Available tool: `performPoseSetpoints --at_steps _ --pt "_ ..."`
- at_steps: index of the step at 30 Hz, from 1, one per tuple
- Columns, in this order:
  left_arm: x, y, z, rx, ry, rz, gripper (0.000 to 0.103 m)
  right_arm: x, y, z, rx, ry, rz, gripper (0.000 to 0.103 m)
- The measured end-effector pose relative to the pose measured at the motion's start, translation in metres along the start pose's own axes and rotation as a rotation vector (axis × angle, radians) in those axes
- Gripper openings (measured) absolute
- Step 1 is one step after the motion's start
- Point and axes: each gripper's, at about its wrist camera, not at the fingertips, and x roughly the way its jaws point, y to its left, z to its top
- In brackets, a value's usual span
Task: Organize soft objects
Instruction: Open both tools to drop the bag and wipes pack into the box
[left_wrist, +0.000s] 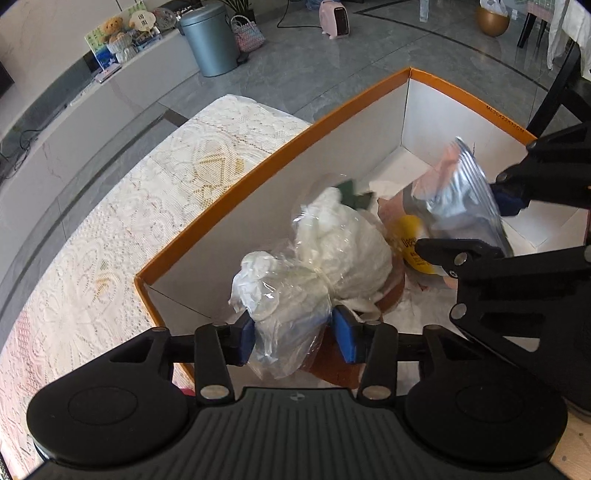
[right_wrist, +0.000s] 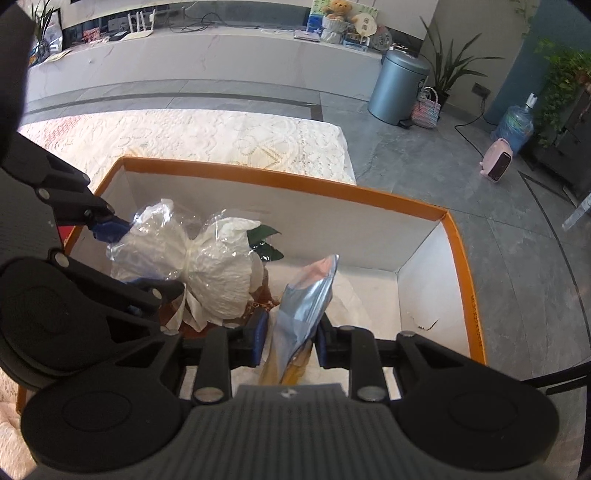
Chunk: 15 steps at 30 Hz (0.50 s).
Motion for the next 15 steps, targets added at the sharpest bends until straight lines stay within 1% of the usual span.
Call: performPoseSetpoints --at_steps 1,6,10,15 --pt "-0.001 0.000 -0.001 -0.001 -0.003 0.002 0.061 -0.002 0.000 0.001 -0.006 -0.003 -0.004 0.032" --pt "-0.008 -0.003 -0.001 0.007 -0.028 0.009 0.071 -0.013 -0.003 0.006 -0.004 -0.031 -0.029 0.046" --pt "-0.017 -0.003 -0.002 0.000 -0.041 0.004 0.074 -0.022 -0.007 0.007 0.005 -0.042 -0.034 0.050" --pt "-0.033 -0.005 -0.001 0.024 -0.073 0.024 0.077 -0.029 -0.007 0.008 0.006 -0.043 -0.064 0.054"
